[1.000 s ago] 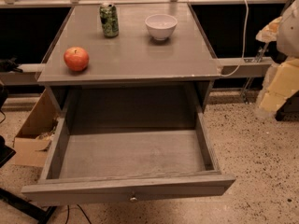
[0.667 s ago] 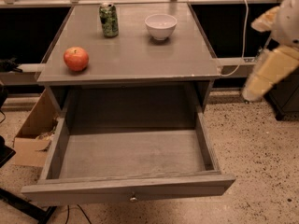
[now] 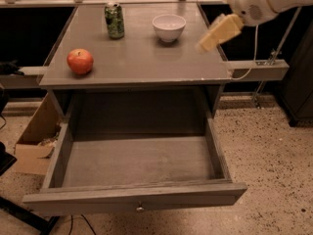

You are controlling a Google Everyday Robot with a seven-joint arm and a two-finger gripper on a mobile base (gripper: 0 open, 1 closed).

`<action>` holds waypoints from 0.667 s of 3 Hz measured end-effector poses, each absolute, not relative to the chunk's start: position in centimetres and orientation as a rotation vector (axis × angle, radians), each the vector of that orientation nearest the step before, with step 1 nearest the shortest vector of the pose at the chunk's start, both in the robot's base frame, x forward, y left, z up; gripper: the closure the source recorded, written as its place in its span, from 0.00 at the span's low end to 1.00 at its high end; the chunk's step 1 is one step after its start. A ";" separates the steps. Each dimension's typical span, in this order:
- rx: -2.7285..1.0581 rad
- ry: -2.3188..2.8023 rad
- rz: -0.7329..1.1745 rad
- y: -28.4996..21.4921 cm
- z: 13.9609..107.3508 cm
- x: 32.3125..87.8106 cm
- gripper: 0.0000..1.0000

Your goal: Place green can into top drawer

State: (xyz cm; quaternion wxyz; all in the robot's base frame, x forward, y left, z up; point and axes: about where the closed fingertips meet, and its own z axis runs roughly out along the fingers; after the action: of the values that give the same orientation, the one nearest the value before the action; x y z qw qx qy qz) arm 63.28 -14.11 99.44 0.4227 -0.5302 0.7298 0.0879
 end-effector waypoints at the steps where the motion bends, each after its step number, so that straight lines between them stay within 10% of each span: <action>1: -1.171 1.731 0.314 -10.8 100.2 67.6 0.00; 2: -1.116 1.698 0.309 -10.3 100.9 69.1 0.00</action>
Offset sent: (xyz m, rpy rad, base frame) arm 0.0464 0.0351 0.0079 0.1881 -0.0666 -0.0313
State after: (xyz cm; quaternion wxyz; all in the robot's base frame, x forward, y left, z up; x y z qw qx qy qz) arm 69.09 -10.31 100.86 0.5169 -0.4647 0.7073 0.1288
